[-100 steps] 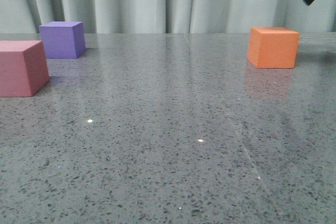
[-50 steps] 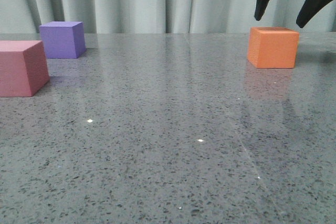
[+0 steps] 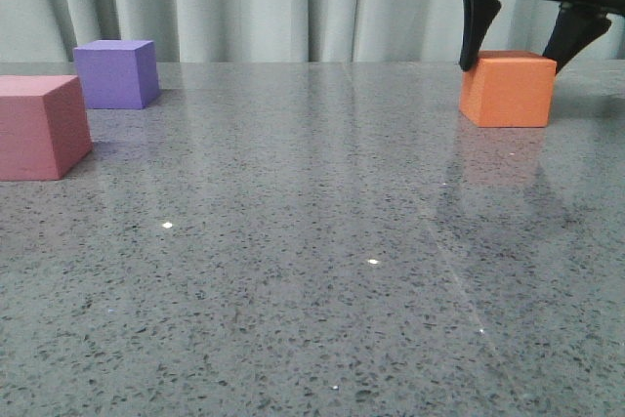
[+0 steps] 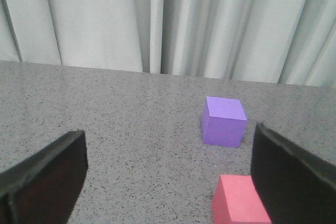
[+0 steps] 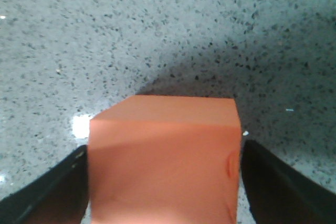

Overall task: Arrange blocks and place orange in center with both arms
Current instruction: 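Lower the open right gripper over the orange cube and close it, then lift the orange cube with the right gripper and carry it toward the table center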

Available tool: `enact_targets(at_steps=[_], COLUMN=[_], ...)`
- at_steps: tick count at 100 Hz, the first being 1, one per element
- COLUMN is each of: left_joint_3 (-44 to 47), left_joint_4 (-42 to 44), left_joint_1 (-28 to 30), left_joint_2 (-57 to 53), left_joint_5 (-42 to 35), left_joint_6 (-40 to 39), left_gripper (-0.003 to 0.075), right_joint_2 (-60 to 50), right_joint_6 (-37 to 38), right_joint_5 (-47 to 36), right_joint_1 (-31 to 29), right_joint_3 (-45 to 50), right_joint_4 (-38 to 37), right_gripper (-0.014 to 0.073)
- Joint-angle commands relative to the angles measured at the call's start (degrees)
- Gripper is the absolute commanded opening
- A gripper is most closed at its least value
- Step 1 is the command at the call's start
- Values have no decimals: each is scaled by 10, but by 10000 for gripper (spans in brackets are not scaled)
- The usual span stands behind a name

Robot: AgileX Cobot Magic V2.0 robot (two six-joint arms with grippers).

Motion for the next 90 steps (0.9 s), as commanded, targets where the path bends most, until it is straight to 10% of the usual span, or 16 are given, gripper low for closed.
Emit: enact_targets(at_steps=[1,22,57,90], left_joint_3=[-18,-18,-18,-18], left_joint_4=[-2,-2,-2,-2], left_joint_1=[-2,-2,-2,-2], left_joint_2=[6,6,6,6], left_joint_5=[-49,-49,-49,-49], left_joint_6=[2,2,2,2], left_gripper=[598,598,598,598], right_joint_2=[-27,-19,-18,-24], right_joint_6=[0,0,0,0], right_joint_5=[11,10,10,16], right_joint_1=[-1,-1,-2,7], right_joint_3=[-16,-16,-16,-26], right_joint_4=[5,5,4,18], right_gripper=[580,533,-46,-91])
